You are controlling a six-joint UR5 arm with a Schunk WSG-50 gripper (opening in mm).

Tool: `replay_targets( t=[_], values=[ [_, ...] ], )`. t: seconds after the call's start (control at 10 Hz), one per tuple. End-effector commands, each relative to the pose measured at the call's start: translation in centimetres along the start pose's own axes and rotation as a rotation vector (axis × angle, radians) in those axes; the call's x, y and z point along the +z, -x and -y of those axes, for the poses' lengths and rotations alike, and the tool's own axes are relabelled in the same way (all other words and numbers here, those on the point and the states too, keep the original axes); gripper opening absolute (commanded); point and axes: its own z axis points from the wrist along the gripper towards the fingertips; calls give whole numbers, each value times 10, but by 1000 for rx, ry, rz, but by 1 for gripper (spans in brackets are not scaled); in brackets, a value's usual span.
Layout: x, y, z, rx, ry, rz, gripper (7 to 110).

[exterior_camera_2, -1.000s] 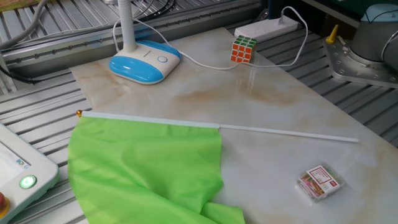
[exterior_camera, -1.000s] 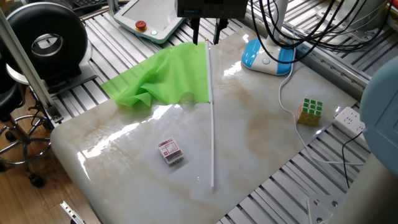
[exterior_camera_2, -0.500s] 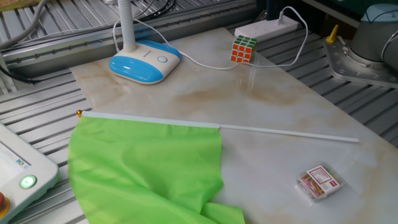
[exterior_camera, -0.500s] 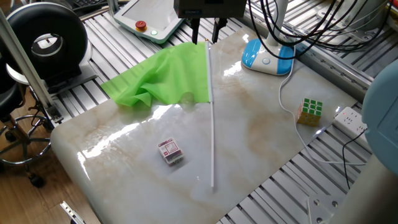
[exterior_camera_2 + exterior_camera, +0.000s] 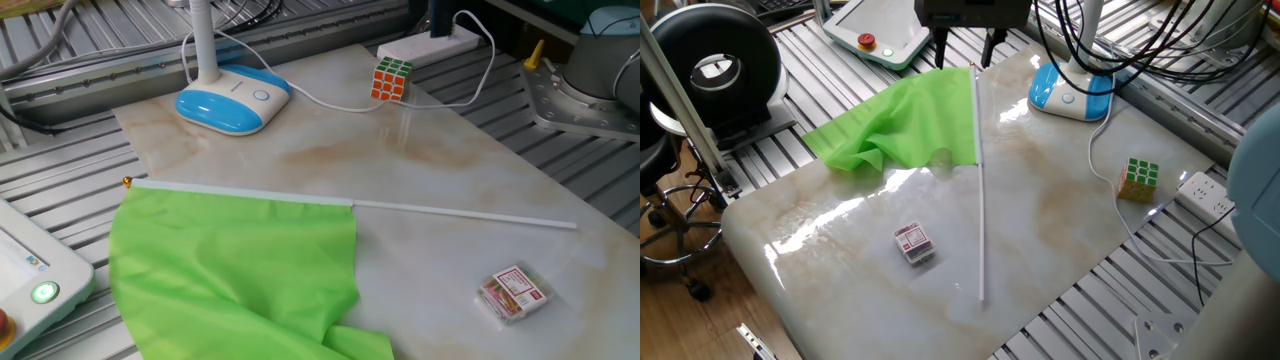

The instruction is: Wave the flag

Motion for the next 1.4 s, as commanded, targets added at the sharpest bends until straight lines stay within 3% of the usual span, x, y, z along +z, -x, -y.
replay_targets(
  t=[0.0,0.2,0.6,1.0,1.3],
  values=[
    [-1,1,-2,1,7,4,66],
    [-1,-1,-2,0,7,-3,66],
    [6,-17,-2,14,-5,-72,66],
    [34,-13,12,10,-21,-90,66],
    [63,-5,15,4,-21,-66,66]
  ],
)
